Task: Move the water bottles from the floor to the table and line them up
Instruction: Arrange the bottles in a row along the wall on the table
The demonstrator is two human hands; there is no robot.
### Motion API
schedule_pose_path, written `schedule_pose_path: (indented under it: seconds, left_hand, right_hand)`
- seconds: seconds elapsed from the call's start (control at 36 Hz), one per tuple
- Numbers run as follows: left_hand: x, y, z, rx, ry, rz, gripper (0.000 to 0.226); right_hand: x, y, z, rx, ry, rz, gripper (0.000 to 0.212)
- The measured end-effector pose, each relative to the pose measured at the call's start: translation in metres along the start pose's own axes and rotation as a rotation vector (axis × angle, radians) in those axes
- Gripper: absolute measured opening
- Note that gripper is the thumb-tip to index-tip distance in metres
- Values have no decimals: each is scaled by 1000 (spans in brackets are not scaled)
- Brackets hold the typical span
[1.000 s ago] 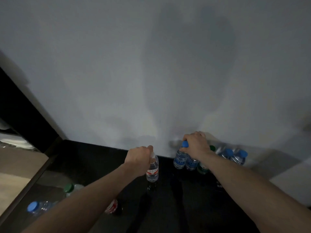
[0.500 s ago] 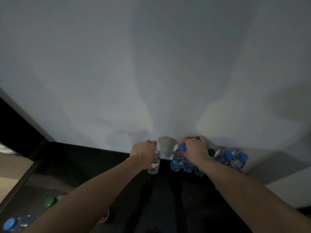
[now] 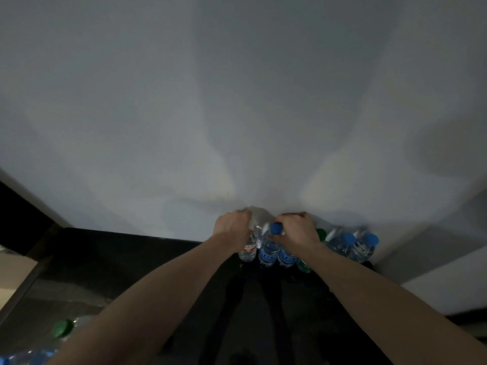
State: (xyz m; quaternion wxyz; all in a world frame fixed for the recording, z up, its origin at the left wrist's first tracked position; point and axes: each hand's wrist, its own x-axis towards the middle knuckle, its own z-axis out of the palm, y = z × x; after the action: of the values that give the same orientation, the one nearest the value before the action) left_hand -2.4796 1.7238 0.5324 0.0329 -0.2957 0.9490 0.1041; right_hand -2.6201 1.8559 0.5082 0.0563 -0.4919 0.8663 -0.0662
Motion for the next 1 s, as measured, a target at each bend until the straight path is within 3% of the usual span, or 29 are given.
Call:
schedule_pose_path:
  seconds: [0.31, 0.67, 1.0]
  left_hand:
    - [5, 11, 13, -6, -10, -17, 30]
    - [7, 11, 22, -198, -15, -73, 36]
    - [11, 5, 20, -395, -24, -113, 24]
  right_hand:
    - [-3, 0, -3, 48, -4, -7, 23]
    - [-7, -1, -5, 53, 15, -20, 20]
    - [-10, 3, -2, 57, 54, -34, 19]
